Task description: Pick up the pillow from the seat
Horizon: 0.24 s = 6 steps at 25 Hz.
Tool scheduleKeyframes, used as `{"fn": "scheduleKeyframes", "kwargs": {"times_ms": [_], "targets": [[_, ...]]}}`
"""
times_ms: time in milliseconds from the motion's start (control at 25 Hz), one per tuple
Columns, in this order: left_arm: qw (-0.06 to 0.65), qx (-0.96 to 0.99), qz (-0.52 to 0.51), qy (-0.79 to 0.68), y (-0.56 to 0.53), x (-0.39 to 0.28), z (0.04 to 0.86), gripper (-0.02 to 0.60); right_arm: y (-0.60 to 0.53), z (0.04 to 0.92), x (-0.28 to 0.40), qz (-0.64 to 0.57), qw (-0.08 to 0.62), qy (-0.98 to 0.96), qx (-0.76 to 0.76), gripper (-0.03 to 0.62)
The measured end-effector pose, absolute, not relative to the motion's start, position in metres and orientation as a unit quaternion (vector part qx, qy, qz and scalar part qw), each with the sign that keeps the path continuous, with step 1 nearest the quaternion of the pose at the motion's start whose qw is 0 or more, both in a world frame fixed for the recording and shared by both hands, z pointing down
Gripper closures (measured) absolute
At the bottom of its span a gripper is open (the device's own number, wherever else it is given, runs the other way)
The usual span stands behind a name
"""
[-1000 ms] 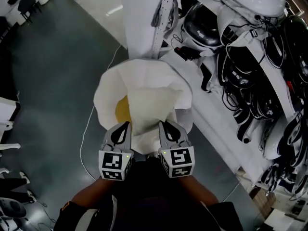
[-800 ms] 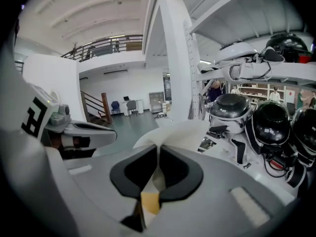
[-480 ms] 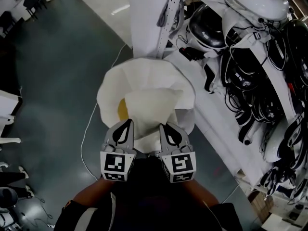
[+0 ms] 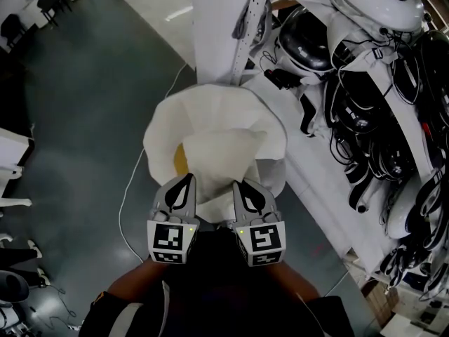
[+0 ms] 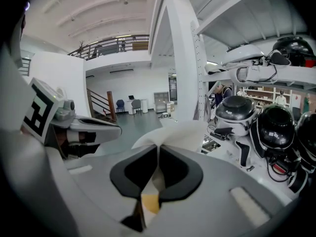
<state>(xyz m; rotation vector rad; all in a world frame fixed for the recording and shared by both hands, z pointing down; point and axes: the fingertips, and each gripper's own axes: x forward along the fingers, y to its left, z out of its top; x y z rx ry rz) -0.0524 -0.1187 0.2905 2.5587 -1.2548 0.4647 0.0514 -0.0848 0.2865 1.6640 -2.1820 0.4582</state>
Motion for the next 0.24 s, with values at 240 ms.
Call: {"fn": "scheduleKeyframes", "kwargs": {"times_ms": [240], "targets": [[0.12,0.88,0.154,-0.433,-0.1226,-0.0511,0.2884,0.58,-0.0891,0.2833,0.0539,0.156,0.18,-0.77,0.592,0.576]]}}
